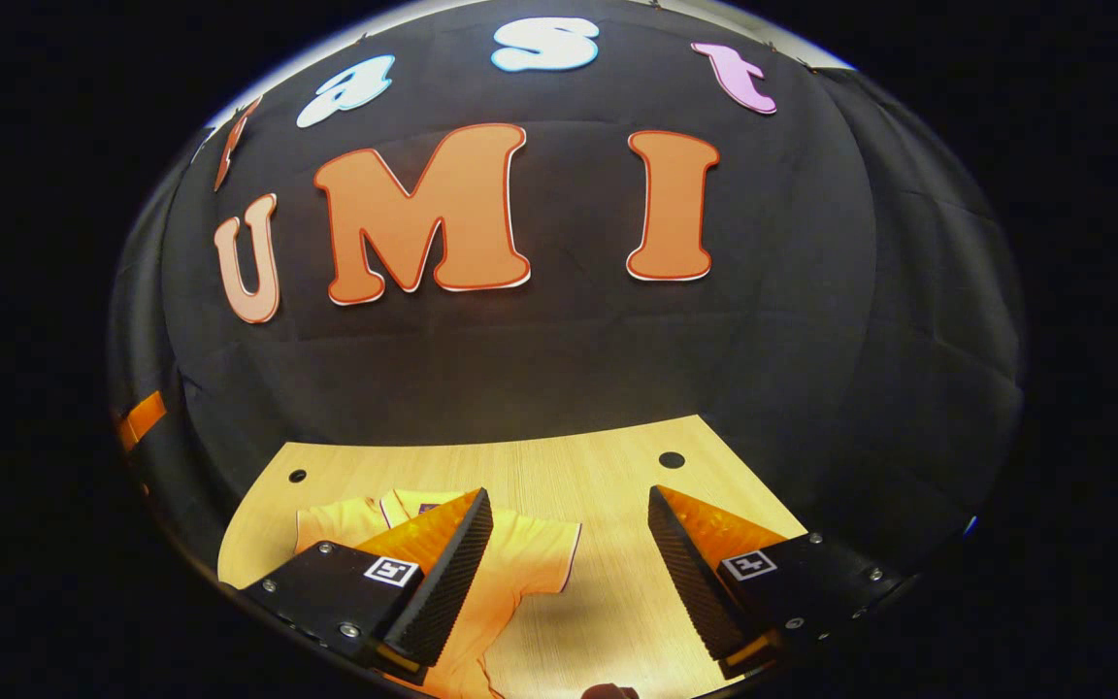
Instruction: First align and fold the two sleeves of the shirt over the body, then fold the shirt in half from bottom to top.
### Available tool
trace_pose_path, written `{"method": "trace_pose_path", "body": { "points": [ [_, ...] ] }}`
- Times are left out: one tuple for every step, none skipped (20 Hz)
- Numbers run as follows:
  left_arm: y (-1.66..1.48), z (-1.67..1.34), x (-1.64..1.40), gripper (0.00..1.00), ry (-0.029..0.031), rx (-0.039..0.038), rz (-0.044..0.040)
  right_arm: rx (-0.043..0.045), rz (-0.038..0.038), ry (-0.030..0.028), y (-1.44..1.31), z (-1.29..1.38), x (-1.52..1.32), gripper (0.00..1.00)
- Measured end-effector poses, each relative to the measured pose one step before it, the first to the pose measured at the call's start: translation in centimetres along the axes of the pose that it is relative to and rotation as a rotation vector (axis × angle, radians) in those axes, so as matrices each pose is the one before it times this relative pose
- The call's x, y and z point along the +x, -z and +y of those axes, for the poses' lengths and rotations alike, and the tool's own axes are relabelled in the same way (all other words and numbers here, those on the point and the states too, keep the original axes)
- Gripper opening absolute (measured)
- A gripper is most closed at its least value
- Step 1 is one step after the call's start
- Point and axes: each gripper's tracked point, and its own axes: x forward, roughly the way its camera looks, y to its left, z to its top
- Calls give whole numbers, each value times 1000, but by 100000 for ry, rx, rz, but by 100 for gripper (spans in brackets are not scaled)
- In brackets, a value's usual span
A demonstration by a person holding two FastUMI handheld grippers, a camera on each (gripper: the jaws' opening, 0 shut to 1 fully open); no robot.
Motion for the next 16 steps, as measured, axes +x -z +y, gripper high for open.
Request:
{"method": "trace_pose_path", "body": {
  "points": [
    [178, 70, -29, 98, -226, -526, 535, -578, 2458, -1069, 650, 358, 395, 98],
    [97, 54, -85, 97, -149, -315, 168, -677, 2271, -452, 540, 239, 494, 98],
    [-118, -4, -68, 97, 261, -278, -178, -823, 2271, -391, 368, 54, 567, 98],
    [-182, 22, -34, 97, 167, -72, -161, -1072, 4400, -230, 734, 43, 763, 98],
    [147, 71, -22, 97, -234, 288, -9, -200, 4770, 879, 799, 77, 791, 98],
    [-7, 119, -31, 97, -128, 227, 61, -196, 5392, 1500, 866, -225, 975, 98],
    [85, 113, 16, 98, -237, -124, 296, -264, 5021, 1183, 1135, -209, 980, 98],
    [107, -2, -41, 98, 550, -711, 529, 207, 4174, 213, 810, -153, 1048, 98],
    [265, -252, 32, 98, 914, -1179, 530, 965, 2660, -1808, 173, 397, 823, 99],
    [143, 35, 74, 98, 494, -1088, 655, 1907, 2104, -3707, 34, 621, 1337, 99],
    [399, 156, 123, 98, -98, -705, 939, 2067, 4104, -3493, 585, 162, 1693, 99],
    [288, 363, 167, 98, -1054, -31, 1256, 1768, 5597, -180, 592, -249, 1743, 99],
    [278, 442, 204, 98, -1124, 364, 838, 1318, 3801, -55, 32, -800, 1592, 99],
    [-11, 260, 141, 98, -374, 88, 209, 656, 3860, 790, -13, -557, 1999, 99],
    [93, 26, 183, 98, -70, -54, 189, 11, 5071, 729, 569, -218, 2127, 99],
    [157, 91, 174, 97, 34, 225, 629, 905, 5630, 1561, 561, -274, 2083, 98]
  ]
}}
